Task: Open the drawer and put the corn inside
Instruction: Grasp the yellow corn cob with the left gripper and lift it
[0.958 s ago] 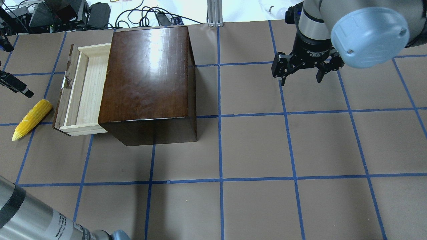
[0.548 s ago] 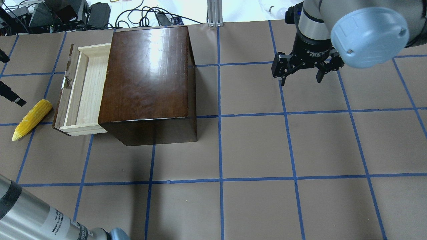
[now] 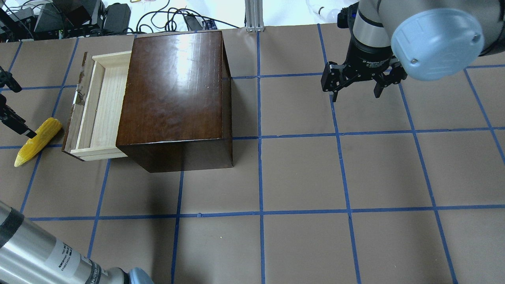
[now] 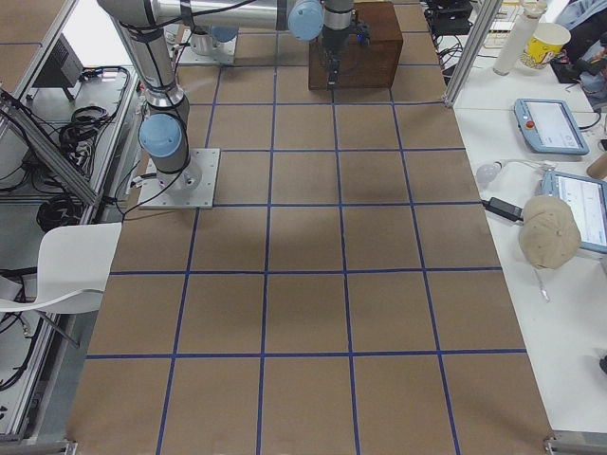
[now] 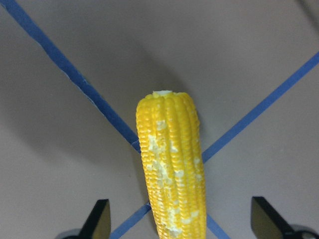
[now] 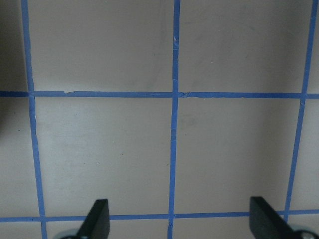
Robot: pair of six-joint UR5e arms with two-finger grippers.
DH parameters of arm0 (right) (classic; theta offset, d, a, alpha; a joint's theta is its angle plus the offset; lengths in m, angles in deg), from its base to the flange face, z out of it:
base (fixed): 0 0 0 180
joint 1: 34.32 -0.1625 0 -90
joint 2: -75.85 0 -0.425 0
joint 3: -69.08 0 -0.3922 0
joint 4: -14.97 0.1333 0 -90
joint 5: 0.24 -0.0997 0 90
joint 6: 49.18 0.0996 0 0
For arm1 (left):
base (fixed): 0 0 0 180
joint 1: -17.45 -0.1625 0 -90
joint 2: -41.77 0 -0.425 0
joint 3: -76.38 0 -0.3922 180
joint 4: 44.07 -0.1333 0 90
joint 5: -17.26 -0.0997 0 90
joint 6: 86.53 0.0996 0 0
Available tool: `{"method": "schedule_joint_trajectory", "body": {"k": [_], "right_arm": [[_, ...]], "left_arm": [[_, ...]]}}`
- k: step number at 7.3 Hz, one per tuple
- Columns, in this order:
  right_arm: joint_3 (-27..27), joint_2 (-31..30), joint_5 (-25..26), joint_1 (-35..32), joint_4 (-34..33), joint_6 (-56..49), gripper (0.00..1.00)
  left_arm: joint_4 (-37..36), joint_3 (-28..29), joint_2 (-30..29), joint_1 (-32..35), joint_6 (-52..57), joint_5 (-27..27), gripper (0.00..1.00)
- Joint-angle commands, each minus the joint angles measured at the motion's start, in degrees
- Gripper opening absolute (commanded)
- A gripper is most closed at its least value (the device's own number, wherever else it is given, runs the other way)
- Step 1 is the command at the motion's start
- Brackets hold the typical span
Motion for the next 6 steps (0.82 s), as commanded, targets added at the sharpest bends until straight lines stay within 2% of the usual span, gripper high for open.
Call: {"method": "schedule_joint_trajectory", "body": {"k": [1, 5, 6], "right_arm": [[0.00, 0.00, 0.00, 0.00, -0.09, 0.00, 1.00], [0.00, 0.09, 0.00, 0.00, 0.00, 0.00, 1.00], [0.00, 0.00, 0.00, 0.00, 0.00, 0.00, 1.00]], "left_arm": [[-2.73, -2.83, 0.34, -0.11, 0.90, -0.19, 1.00], [-2.47, -3.01, -0.44, -0.11, 0.46, -0.11, 1.00], [-2.29, -3.01, -0.53, -0.11, 0.46, -0.11, 0.86]]}}
